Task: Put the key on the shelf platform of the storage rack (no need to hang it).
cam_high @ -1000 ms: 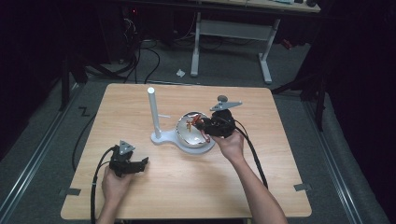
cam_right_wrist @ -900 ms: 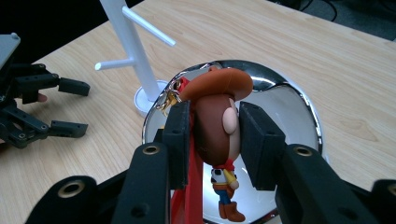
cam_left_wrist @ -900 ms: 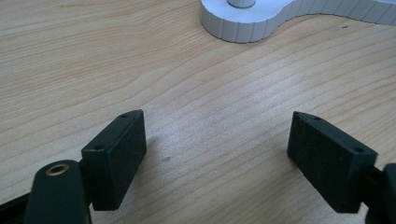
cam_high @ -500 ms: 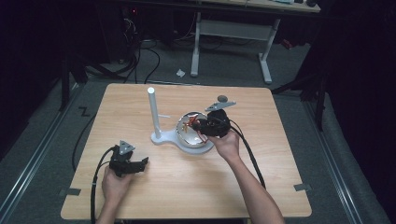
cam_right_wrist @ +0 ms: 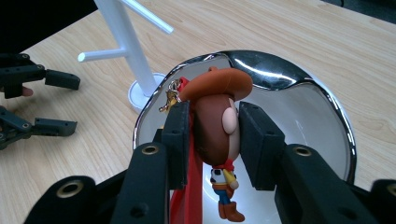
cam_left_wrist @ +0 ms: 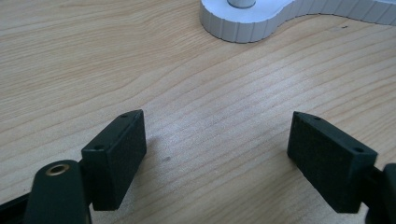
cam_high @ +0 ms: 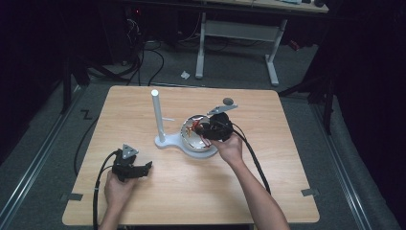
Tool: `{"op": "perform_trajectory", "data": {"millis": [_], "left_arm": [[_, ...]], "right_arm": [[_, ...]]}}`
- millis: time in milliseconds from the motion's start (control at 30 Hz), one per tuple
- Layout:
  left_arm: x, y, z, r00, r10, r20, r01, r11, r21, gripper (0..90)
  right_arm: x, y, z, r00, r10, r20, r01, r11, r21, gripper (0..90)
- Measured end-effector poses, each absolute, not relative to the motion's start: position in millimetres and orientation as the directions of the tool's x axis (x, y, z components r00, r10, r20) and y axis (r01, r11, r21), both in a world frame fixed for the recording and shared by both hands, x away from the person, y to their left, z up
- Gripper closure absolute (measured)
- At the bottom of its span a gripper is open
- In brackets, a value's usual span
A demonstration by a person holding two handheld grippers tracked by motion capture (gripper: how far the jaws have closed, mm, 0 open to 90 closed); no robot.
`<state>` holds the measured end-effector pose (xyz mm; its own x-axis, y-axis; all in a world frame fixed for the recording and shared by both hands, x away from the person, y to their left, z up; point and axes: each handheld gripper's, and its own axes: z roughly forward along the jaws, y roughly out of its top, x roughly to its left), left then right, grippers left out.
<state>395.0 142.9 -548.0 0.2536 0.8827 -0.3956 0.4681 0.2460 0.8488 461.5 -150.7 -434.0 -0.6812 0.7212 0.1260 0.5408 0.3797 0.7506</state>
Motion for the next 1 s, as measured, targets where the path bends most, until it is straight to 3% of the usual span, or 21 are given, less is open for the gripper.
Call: {"op": "perform_trajectory", "data": {"millis": [1000], "left_arm": [[395,143,-548,0.253,0.883,-0.396,0.468,0.246,0.849,20.0]], "right_arm": [[481,-141,-456,-0.664,0.739,0.116,0.585,0.416,0.697,65.9]]}}
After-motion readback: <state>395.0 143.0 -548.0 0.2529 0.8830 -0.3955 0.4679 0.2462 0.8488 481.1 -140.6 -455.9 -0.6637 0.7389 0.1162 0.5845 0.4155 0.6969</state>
